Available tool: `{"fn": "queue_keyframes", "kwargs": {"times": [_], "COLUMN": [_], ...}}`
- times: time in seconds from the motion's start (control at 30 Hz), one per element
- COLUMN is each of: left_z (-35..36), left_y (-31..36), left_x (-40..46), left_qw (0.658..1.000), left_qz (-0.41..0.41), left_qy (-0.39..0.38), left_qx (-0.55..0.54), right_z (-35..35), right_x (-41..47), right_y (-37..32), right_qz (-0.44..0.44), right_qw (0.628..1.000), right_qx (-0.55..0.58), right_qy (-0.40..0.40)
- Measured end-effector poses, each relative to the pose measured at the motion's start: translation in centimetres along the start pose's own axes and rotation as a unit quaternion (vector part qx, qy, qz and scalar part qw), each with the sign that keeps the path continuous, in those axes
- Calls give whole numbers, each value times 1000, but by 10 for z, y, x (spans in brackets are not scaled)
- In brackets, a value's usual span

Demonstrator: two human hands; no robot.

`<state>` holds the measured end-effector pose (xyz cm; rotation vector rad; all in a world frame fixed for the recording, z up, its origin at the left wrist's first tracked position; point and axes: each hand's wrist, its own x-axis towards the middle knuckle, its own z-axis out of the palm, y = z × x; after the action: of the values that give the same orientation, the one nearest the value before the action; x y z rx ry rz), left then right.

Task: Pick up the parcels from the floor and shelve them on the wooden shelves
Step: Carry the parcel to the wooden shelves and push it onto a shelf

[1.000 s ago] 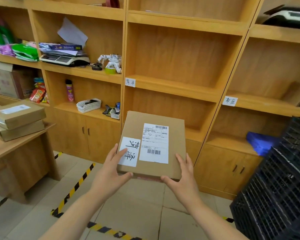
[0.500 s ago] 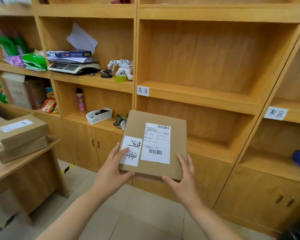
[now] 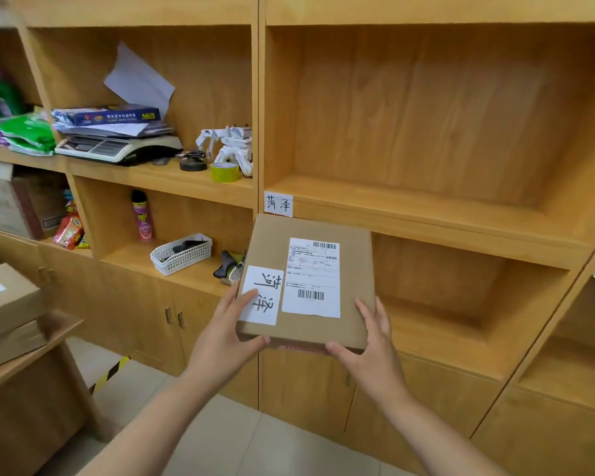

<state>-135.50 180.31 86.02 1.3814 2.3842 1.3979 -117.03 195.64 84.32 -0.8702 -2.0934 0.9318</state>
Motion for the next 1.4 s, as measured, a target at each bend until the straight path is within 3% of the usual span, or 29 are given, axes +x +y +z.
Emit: {"fn": "queue_keyframes", "kwargs": {"times": [0.3, 0.7, 1.07, 1.2, 1.4], "left_z": [23, -5, 20, 23, 27], "left_y": [-37, -84, -107, -104, -94], "left_x": [133, 333, 412, 428, 448], "left_qw": [997, 990, 983, 984, 939], "left_qz": [44, 104, 136, 172, 312], "left_qy": [-4, -23, -40, 10, 121], "left_qx": [-60, -90, -117, -56, 80], "right_z": [21, 85, 90, 85, 74], "right_x": [112, 284, 353, 372, 402], "right_y": [-2, -34, -35, -41, -47], "right_qz": [0, -11, 15, 18, -21], "right_qw": [997, 988, 976, 958, 909], "right_qx": [-43, -64, -143, -219, -352], "right_qy": [62, 137, 161, 184, 220]}}
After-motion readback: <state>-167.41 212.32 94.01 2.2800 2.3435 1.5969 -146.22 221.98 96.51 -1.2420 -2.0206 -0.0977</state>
